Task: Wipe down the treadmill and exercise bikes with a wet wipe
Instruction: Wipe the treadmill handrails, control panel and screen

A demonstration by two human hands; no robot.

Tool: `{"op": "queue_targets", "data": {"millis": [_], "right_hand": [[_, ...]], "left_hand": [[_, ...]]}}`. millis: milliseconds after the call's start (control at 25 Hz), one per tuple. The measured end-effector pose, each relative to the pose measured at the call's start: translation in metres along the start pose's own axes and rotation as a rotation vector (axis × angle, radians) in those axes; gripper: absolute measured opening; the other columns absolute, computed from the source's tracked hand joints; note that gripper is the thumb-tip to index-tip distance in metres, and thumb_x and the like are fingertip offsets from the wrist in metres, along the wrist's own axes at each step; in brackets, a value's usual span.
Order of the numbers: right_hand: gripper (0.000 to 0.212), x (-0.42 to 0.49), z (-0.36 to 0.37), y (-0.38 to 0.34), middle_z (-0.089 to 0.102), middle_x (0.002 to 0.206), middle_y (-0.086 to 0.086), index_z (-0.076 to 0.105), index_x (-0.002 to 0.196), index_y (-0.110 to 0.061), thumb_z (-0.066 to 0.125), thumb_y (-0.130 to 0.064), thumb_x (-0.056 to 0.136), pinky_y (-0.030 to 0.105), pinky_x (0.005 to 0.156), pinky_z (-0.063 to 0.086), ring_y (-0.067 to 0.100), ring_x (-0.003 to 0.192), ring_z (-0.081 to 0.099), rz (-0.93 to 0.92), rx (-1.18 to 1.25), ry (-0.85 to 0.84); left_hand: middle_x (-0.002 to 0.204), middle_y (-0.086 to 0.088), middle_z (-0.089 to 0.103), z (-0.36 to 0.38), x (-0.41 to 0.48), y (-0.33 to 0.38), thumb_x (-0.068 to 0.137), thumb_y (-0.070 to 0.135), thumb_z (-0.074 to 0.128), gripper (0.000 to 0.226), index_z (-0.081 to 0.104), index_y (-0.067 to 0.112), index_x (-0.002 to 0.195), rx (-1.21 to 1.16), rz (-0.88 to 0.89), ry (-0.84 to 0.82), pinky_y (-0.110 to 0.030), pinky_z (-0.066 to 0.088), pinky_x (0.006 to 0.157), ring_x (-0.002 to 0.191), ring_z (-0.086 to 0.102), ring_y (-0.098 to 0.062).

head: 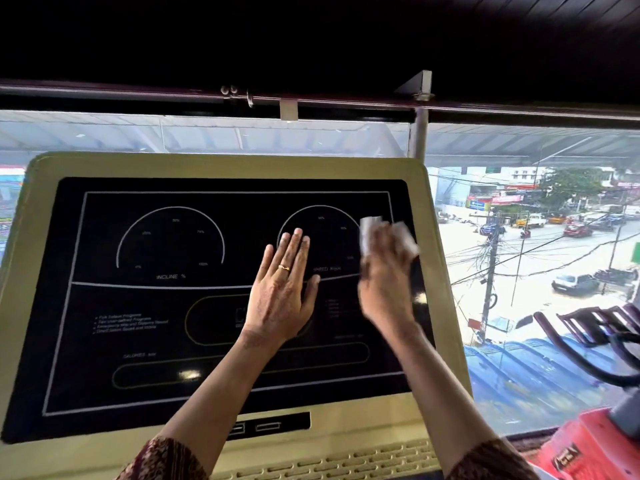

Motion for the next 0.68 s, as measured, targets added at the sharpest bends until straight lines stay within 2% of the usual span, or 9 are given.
{"op": "queue_targets", "data": {"millis": [80,120,200,280,400,440,520,560,680], "right_hand": [[0.064,-0.022,0.003,-0.009,0.004,0.159,-0.004,0.009,0.152,-0.018,0.032,-0.007,0.092,0.029,0.119,-0.002,0.011,0.146,-0.006,-0.240,0.011,-0.142],[0.063,-0.026,0.001,-0.004,0.005,0.158,-0.006,0.011,0.152,-0.019,0.029,-0.010,0.092,0.031,0.120,0.002,0.009,0.146,-0.004,-0.293,-0.010,-0.149],[0.058,-0.033,-0.006,0.016,0.013,0.157,-0.001,0.018,0.151,-0.015,0.026,-0.016,0.093,0.040,0.119,0.013,0.015,0.147,0.005,-0.121,-0.056,-0.010],[0.054,-0.054,-0.005,0.020,0.012,0.158,0.004,0.017,0.150,-0.011,0.026,-0.019,0.098,0.041,0.119,0.010,0.020,0.147,0.003,-0.007,-0.019,0.029],[0.053,-0.092,-0.002,0.016,0.008,0.159,-0.002,0.013,0.151,-0.017,0.028,-0.020,0.100,0.028,0.119,-0.003,0.014,0.147,0.001,-0.254,-0.032,-0.094],[0.053,-0.095,-0.006,0.024,0.009,0.159,-0.003,0.014,0.151,-0.017,0.027,-0.020,0.100,0.024,0.118,-0.003,0.012,0.147,0.003,-0.227,-0.024,-0.066],[0.053,-0.096,-0.014,0.035,0.006,0.159,-0.002,0.013,0.150,-0.016,0.023,-0.025,0.100,0.019,0.116,-0.007,0.012,0.146,0.000,0.040,0.049,0.010],[0.053,-0.095,-0.012,0.032,0.003,0.159,-0.001,0.011,0.150,-0.014,0.021,-0.026,0.100,0.020,0.116,-0.009,0.012,0.146,-0.003,0.084,0.066,-0.002],[0.054,-0.070,-0.008,0.014,0.007,0.159,-0.001,0.013,0.151,-0.012,0.029,-0.015,0.099,0.028,0.119,-0.005,0.014,0.147,-0.004,-0.231,0.014,-0.090]], "left_hand": [[0.149,-0.016,0.034,0.010,0.003,0.011,0.093,0.034,0.035,0.058,0.038,0.000,0.141,-0.003,-0.013,-0.024,-0.038,0.015,0.115,0.140,0.026,-0.027],[0.150,-0.015,0.032,0.014,0.002,0.014,0.094,0.034,0.034,0.059,0.037,0.000,0.141,0.009,-0.026,-0.041,-0.038,0.014,0.116,0.140,0.025,-0.026],[0.152,-0.015,0.028,0.019,-0.002,0.016,0.094,0.035,0.032,0.060,0.035,0.000,0.143,0.069,-0.035,-0.064,-0.037,0.012,0.116,0.142,0.022,-0.025],[0.153,-0.015,0.026,0.021,-0.004,0.015,0.095,0.035,0.032,0.060,0.033,0.000,0.144,0.103,-0.029,-0.075,-0.037,0.009,0.117,0.142,0.021,-0.026],[0.153,-0.015,0.026,0.021,-0.004,0.015,0.095,0.035,0.033,0.060,0.033,0.000,0.144,0.103,-0.027,-0.071,-0.037,0.009,0.117,0.143,0.020,-0.026],[0.153,-0.015,0.025,0.022,-0.005,0.015,0.096,0.035,0.032,0.060,0.032,0.000,0.144,0.109,-0.028,-0.072,-0.038,0.010,0.117,0.143,0.020,-0.026],[0.154,-0.015,0.024,0.021,-0.006,0.016,0.096,0.035,0.031,0.060,0.031,0.001,0.145,0.123,-0.037,-0.069,-0.039,0.012,0.118,0.143,0.019,-0.026],[0.154,-0.015,0.024,0.021,-0.006,0.017,0.096,0.035,0.031,0.060,0.031,0.000,0.145,0.126,-0.040,-0.066,-0.040,0.012,0.118,0.143,0.019,-0.026],[0.153,-0.016,0.024,0.021,-0.005,0.018,0.095,0.034,0.031,0.060,0.031,-0.001,0.145,0.122,-0.027,-0.075,-0.039,0.010,0.117,0.143,0.019,-0.027]]}}
Point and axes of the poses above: each hand's wrist, its own x-axis towards the middle knuckle, its own z-axis out of the palm, y = z × x, the point moved 2 cm from there along x, towards the middle knuckle
